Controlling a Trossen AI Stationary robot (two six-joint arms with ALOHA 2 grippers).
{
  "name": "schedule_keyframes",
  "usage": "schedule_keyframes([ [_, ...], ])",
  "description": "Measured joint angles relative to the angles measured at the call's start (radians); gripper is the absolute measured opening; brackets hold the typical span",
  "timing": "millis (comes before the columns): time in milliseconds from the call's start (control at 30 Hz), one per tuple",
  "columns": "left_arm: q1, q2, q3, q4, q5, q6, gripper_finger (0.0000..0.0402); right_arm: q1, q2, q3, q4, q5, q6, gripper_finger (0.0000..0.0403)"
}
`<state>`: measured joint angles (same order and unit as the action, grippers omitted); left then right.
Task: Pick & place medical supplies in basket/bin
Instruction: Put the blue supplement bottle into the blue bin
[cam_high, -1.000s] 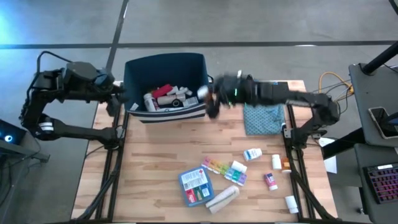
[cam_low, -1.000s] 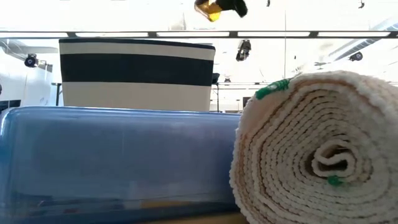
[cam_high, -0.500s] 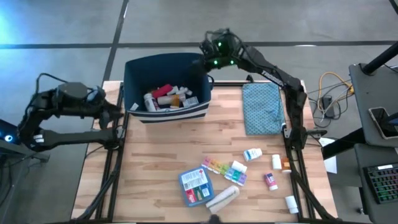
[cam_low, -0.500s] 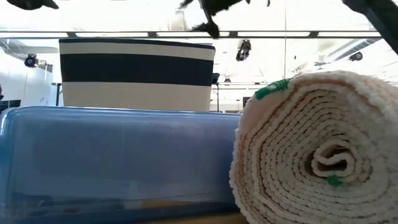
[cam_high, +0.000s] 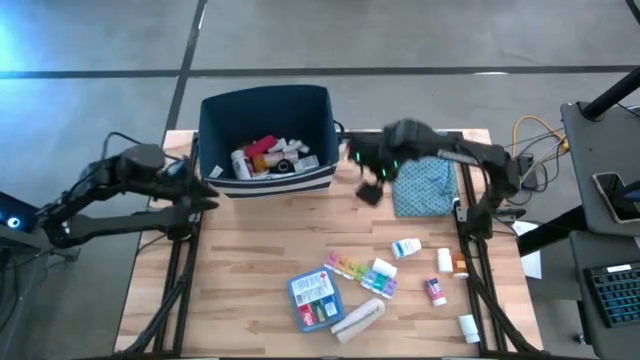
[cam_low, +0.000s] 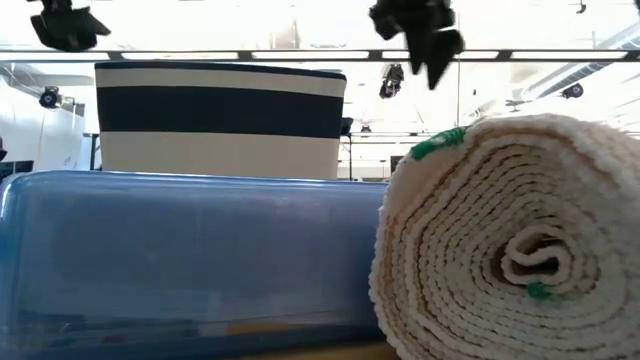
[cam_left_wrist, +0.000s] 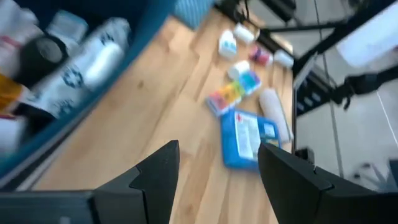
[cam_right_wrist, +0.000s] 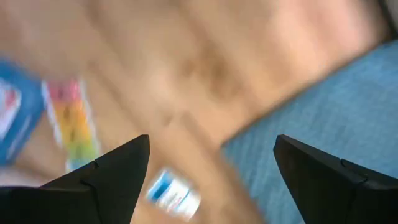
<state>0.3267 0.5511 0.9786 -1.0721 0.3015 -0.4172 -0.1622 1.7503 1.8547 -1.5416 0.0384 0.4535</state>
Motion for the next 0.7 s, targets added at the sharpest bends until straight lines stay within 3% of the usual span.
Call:
schedule_keyframes([
  [167, 0.000, 0.038, -0.036, 0.001, 0.035, 0.043, 0.0198, 0.176, -0.048, -0.268, 0.008, -0.012, 0.092, 0.0329],
  [400, 0.000, 0.059, -0.035, 0.017, 0.038, 0.086, 0.0198, 0.394, -0.036, -0.563, 0.070, -0.016, -0.112, 0.0329],
  [700, -0.001, 0.062, -0.034, 0.016, 0.038, 0.022, 0.0198, 0.415, -0.039, -0.771, 0.386, -0.073, -0.198, 0.0329],
])
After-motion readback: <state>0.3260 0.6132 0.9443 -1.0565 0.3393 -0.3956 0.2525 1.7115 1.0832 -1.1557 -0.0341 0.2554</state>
